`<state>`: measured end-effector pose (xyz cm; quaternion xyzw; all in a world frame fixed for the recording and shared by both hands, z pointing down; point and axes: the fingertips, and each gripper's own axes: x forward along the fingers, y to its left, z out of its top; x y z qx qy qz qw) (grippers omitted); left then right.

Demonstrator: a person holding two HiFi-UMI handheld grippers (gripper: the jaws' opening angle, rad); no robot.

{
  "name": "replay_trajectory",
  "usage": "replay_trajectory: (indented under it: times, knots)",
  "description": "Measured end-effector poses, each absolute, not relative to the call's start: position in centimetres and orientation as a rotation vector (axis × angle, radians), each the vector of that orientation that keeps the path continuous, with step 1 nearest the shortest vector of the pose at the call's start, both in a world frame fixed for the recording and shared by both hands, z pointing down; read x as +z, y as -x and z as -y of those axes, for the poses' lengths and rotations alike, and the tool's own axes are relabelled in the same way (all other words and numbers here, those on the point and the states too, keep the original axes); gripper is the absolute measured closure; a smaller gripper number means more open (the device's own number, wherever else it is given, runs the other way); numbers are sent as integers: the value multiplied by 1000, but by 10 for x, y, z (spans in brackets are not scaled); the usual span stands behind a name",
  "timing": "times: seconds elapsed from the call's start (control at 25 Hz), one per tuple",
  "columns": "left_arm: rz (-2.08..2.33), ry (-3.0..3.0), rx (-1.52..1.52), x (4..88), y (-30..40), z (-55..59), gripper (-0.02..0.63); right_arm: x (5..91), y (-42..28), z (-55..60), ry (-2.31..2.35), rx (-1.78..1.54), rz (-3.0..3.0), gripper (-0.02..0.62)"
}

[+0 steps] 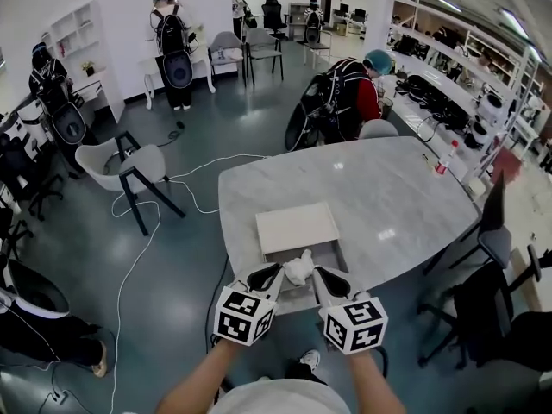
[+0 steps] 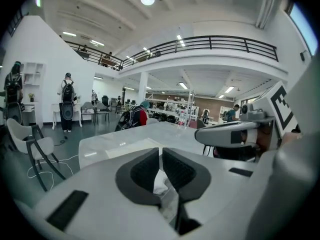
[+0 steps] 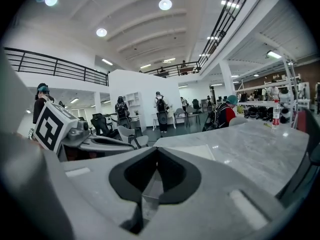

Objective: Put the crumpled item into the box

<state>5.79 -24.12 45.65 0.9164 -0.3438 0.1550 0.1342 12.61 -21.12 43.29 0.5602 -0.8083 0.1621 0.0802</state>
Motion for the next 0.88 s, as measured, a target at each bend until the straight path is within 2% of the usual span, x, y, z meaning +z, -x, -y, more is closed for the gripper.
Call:
replay_trajectory:
  times: [0.88]
  knots:
    - [1019,-2668,325,443,-23,192,588,422,-100,150,-1803,448,2363,591]
